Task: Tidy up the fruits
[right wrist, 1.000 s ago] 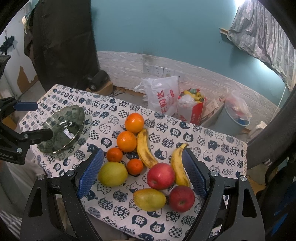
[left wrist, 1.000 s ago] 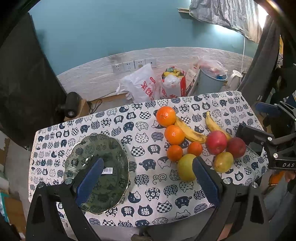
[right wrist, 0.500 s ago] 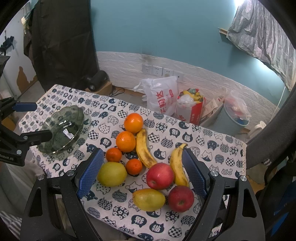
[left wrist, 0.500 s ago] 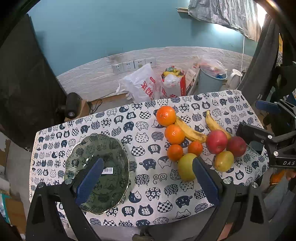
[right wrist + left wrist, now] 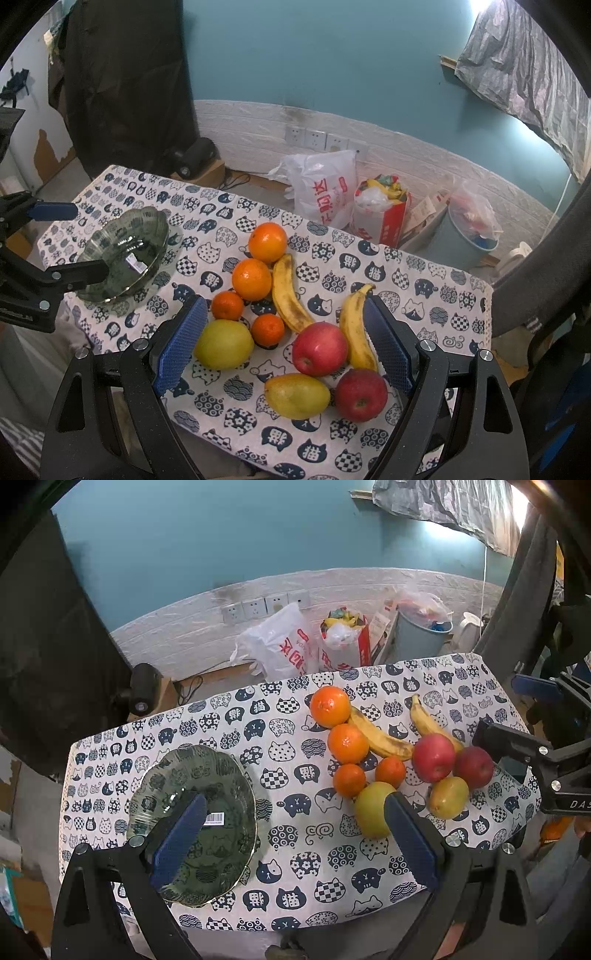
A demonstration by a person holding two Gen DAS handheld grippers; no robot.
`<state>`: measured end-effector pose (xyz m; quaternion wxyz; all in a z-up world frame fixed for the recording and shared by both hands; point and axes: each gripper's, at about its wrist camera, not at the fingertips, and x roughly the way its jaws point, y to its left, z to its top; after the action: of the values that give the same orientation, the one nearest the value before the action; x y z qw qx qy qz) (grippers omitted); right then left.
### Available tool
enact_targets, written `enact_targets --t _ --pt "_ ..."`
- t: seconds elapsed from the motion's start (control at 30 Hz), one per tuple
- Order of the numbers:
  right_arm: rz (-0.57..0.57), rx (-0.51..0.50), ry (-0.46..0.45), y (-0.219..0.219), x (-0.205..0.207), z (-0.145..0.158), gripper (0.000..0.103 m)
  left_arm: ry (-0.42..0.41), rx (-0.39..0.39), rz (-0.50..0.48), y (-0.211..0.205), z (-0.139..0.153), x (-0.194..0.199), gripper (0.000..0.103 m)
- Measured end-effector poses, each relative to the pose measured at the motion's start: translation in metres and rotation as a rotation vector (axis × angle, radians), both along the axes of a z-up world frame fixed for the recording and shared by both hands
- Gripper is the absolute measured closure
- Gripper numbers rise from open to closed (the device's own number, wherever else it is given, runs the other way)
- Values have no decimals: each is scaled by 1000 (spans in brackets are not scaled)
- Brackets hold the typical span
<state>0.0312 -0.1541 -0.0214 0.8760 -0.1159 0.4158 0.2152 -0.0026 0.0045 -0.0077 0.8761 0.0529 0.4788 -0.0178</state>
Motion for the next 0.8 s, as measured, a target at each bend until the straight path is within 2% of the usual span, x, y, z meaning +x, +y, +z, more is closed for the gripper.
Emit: enact_targets --t 0.53,0.8 --pt "-4 2 13 -4 1 -4 18 18 17 -23 -12 -13 4 5" --pt "-46 -26 48 -20 14 -17 18 72 28 -44 -26 -28 20 5"
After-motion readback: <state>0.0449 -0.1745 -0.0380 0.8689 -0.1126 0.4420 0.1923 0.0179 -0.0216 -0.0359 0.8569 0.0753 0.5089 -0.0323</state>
